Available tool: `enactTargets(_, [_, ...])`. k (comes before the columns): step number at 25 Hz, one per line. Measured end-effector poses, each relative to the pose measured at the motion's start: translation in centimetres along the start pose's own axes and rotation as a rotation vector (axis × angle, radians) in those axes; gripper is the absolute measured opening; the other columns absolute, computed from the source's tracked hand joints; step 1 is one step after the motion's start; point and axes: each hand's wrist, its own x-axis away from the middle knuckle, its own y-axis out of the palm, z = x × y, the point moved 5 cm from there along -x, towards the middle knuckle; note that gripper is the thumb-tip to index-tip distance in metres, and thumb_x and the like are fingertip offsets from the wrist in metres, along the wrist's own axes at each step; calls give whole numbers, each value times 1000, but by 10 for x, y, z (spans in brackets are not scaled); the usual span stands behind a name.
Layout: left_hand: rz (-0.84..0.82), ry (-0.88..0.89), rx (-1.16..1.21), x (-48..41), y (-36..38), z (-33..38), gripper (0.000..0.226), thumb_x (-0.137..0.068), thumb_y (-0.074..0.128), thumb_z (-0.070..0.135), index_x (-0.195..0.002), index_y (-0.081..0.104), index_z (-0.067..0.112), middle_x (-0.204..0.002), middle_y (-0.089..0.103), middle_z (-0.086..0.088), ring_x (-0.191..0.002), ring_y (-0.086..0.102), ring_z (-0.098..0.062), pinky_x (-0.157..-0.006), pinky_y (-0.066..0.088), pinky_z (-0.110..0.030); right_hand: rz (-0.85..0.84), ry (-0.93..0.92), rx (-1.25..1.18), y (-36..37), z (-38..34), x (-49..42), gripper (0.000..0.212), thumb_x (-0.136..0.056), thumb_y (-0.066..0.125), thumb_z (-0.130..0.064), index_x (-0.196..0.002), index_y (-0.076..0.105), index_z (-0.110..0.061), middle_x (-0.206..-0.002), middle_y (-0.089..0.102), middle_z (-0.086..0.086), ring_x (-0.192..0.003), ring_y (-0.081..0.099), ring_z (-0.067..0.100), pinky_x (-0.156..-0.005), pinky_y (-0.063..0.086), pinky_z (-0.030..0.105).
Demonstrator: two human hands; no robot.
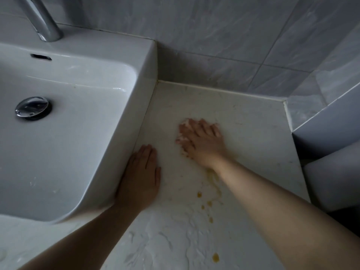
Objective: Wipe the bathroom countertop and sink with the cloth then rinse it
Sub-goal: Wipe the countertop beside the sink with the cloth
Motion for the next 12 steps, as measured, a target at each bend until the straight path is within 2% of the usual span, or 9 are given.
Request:
enactTargets(3, [8, -24, -4, 2, -1, 3, 48, -88, 35, 21, -118, 58, -9, -121, 60, -25, -111, 59, -36, -102, 30, -39, 48, 350, -60, -1, 32, -7, 53, -98, 26, -46, -149, 15, -38, -161, 4, -5, -147, 0, 24, -117, -3, 45])
enactTargets(5, [7, -28, 5, 1, 1, 4, 48, -88, 35, 20, -117, 59, -9, -120, 60, -25, -112, 59, -36, -102, 31, -39, 42, 426, -123, 2, 12, -25, 55, -97, 26, -47, -150, 13, -37, -161, 1, -3, -147, -4, 27, -116, -5, 48])
enactTargets(9, [6, -62, 47, 0, 0, 0, 47, -85, 37, 19, -115, 60, -9, -118, 61, -25, -110, 59, -36, -102, 31, -39, -33, 64, -121, 1, -65, -62, 56, -99, 25, -45, -151, 9, -34, -161, -2, -4, -147, -6, 26, -115, -6, 46])
enactTargets(12, [-4, -69, 68, 0, 0, 1, 46, -84, 38, 18, -114, 60, -10, -118, 61, -26, -109, 59, -36, -102, 32, -38, -30, -92, -75, -1, -76, -63, 55, -99, 26, -50, -150, 10, -37, -161, 3, -7, -147, -3, 23, -116, -5, 45])
